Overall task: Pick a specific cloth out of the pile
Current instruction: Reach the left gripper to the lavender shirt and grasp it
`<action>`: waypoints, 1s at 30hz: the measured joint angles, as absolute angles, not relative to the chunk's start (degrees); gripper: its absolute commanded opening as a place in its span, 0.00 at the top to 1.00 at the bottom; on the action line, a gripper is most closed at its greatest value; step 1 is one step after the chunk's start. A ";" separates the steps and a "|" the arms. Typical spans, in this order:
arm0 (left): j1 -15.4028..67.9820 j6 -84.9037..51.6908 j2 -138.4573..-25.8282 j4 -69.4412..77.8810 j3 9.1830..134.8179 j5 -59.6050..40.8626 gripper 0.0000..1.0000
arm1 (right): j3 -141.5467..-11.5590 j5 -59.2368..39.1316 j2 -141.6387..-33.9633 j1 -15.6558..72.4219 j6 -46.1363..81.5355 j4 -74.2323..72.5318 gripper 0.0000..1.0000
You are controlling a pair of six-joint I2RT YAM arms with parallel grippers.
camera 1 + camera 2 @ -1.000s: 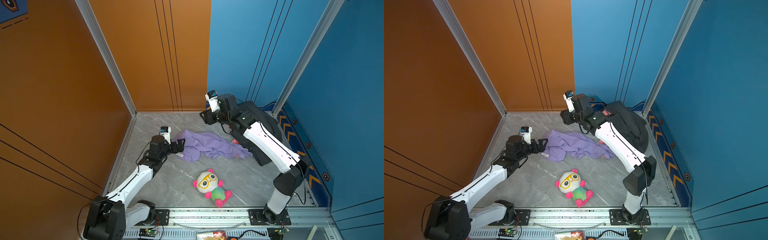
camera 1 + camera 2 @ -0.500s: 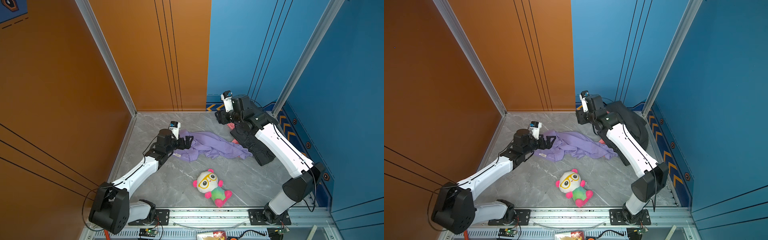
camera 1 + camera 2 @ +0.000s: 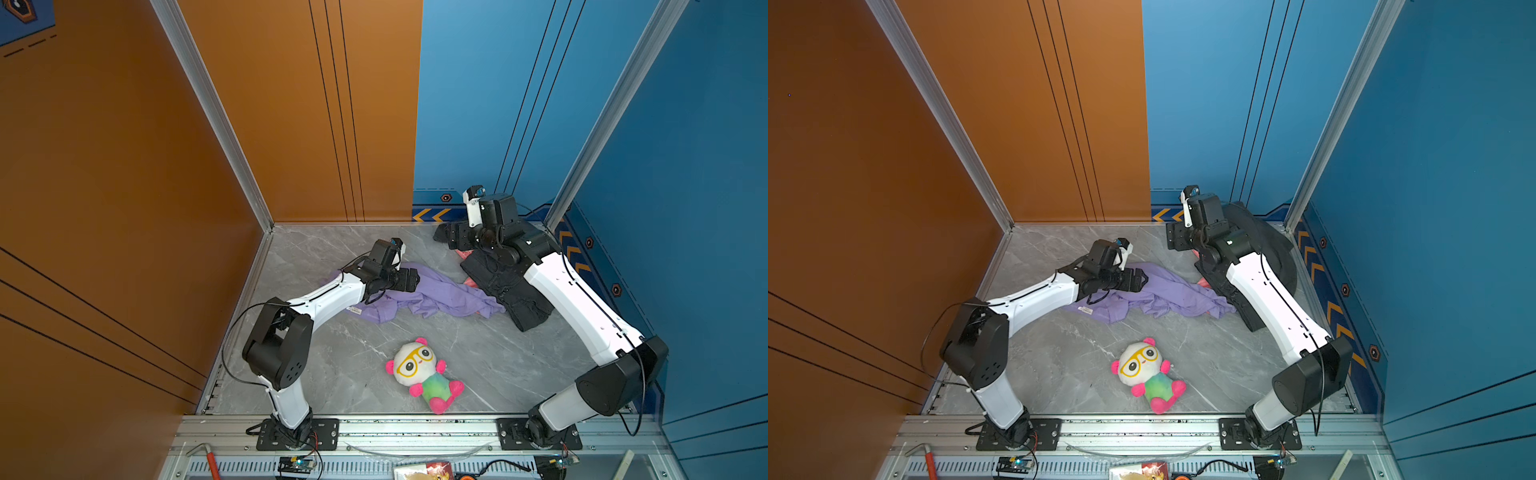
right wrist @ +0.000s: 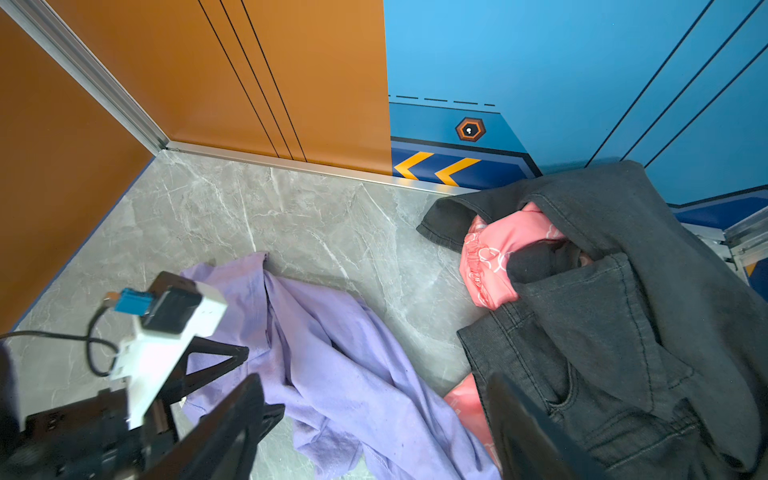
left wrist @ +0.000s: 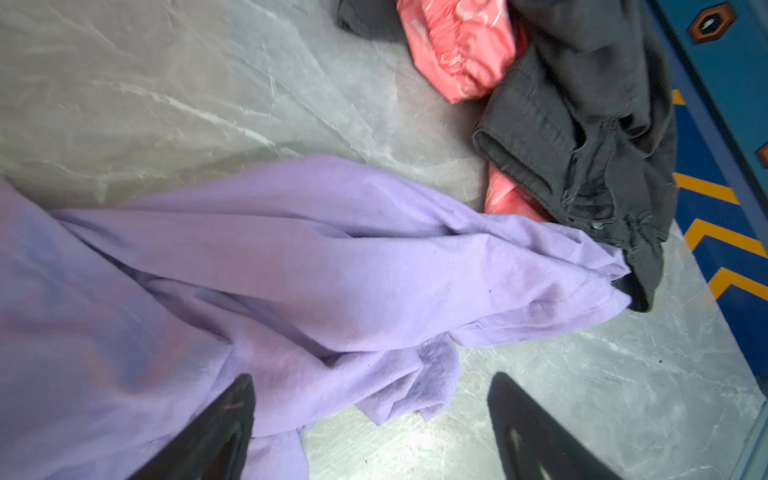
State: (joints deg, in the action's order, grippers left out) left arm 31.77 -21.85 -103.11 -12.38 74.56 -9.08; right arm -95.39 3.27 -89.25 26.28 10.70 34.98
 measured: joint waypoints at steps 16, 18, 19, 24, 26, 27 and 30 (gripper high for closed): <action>32.32 -34.52 -116.99 -20.49 87.02 -7.11 0.62 | -91.48 0.80 -89.23 25.82 11.42 34.96 0.06; 32.32 -35.55 -117.93 -20.64 87.46 -7.40 0.74 | -90.94 -0.03 -89.21 25.63 11.44 34.98 0.06; 32.27 -35.86 -118.13 -20.71 87.46 -7.60 0.80 | -90.70 -0.19 -89.19 25.54 11.44 34.96 0.06; 31.55 -36.99 -118.19 -21.10 87.66 -8.29 1.00 | -88.16 -1.37 -87.59 25.30 11.44 34.96 0.06; 30.98 -37.15 -118.19 -21.08 87.92 -8.62 1.00 | -87.00 -1.63 -86.46 25.23 11.44 34.98 0.06; 30.57 -37.17 -118.10 -21.15 88.16 -8.71 1.00 | -86.46 -1.78 -85.84 25.17 11.44 34.98 0.05; 28.88 -37.17 -117.40 -21.63 89.27 -8.88 1.00 | -85.65 -1.89 -84.60 25.10 11.44 34.96 0.05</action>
State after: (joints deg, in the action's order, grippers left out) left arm 28.88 -37.17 -117.40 -21.63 89.27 -8.88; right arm -85.65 -1.89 -84.60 25.10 11.44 34.96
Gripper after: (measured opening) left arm 0.049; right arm 0.945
